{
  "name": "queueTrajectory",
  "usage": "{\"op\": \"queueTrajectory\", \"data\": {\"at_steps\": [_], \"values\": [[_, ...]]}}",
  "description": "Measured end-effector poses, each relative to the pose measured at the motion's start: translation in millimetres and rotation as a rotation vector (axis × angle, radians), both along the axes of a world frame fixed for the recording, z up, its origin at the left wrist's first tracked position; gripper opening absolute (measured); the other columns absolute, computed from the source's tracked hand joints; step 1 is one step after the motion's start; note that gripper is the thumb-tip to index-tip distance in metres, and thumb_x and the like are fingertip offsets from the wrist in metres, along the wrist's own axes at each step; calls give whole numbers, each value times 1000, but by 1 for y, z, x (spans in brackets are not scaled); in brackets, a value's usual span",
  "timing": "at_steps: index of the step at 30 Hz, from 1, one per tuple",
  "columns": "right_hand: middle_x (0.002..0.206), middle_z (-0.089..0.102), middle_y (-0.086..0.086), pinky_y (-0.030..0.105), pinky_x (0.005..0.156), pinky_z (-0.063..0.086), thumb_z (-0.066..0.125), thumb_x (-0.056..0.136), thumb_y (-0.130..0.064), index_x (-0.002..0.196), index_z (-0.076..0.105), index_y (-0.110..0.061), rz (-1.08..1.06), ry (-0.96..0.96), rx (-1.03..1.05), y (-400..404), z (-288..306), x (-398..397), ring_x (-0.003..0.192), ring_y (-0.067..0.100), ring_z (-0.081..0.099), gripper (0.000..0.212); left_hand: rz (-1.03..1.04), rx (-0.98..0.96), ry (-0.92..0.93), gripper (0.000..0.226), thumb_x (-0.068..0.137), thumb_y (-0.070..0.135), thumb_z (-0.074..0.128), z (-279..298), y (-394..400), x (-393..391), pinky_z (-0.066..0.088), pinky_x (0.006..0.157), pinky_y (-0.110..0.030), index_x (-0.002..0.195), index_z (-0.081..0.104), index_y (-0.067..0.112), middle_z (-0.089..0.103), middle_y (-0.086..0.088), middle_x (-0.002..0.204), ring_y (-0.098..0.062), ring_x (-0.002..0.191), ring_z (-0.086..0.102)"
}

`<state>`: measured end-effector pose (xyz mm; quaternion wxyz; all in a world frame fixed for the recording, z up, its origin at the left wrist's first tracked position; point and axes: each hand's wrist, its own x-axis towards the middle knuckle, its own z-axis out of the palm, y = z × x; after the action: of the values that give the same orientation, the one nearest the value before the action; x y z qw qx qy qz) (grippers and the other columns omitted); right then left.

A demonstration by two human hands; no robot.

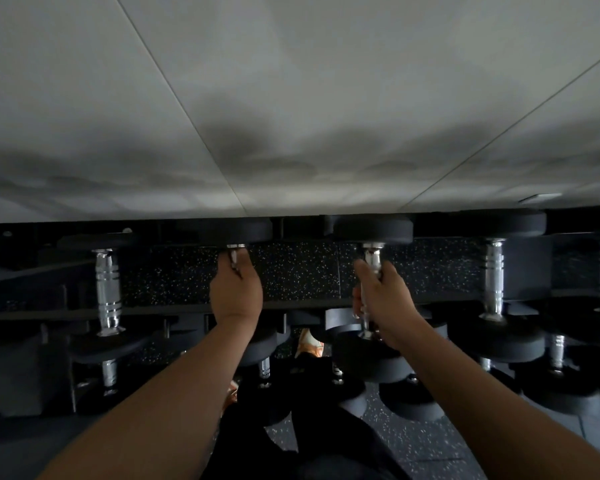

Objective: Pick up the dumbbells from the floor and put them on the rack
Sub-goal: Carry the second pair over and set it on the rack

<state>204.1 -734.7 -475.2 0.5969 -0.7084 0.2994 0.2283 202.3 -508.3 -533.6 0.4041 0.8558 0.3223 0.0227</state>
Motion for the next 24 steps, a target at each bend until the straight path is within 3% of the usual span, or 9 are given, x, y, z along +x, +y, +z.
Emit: {"op": "queueTrajectory", "data": {"at_steps": [6,10,14,18,24], "values": [[61,55,3,25,40,44,59,98,-37,99,53,-15,-54,19,71,2,-14,18,44,12,49,23,11,84,2,39,98,47,34,-5,-4,0,36,62,-33,108,53,14,47,12,66,-25,63,49],[62,58,4,24,40,45,59,97,-40,100,53,-17,-16,17,14,7,-27,22,43,11,51,23,2,114,6,43,97,49,32,-7,-3,1,38,62,-34,110,52,14,48,12,66,-33,66,58],[61,58,2,22,40,45,58,98,-40,106,51,-17,-13,-1,0,7,-36,22,41,8,51,26,2,153,15,46,96,50,31,-6,-4,2,40,61,-35,112,52,12,54,2,70,-40,70,64],[58,61,-2,22,39,46,59,96,-43,97,53,-21,-16,-27,-31,0,-44,20,42,9,54,23,6,156,15,43,96,50,32,-9,-4,2,40,60,-34,109,52,14,49,14,63,-31,62,58],[59,62,-4,19,42,48,58,97,-42,96,53,-22,59,-64,-51,-5,-48,16,44,7,57,21,12,163,3,41,96,50,32,-11,-3,1,38,61,-32,104,52,15,49,16,64,-20,57,48]]}}
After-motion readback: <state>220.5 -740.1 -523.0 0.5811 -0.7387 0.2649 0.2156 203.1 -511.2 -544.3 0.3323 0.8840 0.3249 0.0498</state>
